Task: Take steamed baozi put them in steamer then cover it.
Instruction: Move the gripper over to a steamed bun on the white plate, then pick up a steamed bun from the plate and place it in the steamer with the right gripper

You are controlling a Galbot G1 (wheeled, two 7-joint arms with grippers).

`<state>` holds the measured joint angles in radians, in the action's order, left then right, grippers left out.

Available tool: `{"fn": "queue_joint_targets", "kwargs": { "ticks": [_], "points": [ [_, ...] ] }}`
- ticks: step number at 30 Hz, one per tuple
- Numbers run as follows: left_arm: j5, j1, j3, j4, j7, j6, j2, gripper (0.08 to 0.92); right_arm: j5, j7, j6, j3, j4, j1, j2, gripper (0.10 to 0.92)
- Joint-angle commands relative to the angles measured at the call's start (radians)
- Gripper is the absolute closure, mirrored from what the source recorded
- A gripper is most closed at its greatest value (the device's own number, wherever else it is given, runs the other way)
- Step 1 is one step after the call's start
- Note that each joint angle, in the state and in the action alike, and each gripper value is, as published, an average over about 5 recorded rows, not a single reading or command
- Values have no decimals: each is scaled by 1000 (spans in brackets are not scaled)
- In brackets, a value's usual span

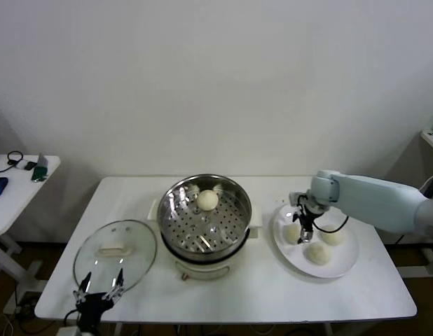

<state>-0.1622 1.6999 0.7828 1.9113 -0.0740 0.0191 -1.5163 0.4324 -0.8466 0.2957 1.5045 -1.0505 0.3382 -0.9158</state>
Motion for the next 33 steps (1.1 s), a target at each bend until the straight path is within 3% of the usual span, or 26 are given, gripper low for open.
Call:
{"fn": "queue_joint_targets", "kwargs": {
  "ticks": [1, 10, 17, 26, 33],
  "points": [
    [-1, 1, 1, 1, 0, 0, 1, 177, -8, -16, -4, -20, 53, -28, -16, 246],
    [-4, 3, 5, 5, 2, -1, 3, 177, 36, -59, -25, -1, 23, 41, -1, 364],
    [-3, 3, 4, 11, 3, -3, 1, 177, 108, -109, -55, 66, -82, 241, 48, 389],
    [0, 6, 2, 33, 2, 4, 3, 177, 323, -221, -108, 299, -217, 752, 3, 389],
    [3, 2, -8, 52, 0, 8, 0, 177, 561, -161, -19, 247, -412, 872, -129, 389]
  ]
}}
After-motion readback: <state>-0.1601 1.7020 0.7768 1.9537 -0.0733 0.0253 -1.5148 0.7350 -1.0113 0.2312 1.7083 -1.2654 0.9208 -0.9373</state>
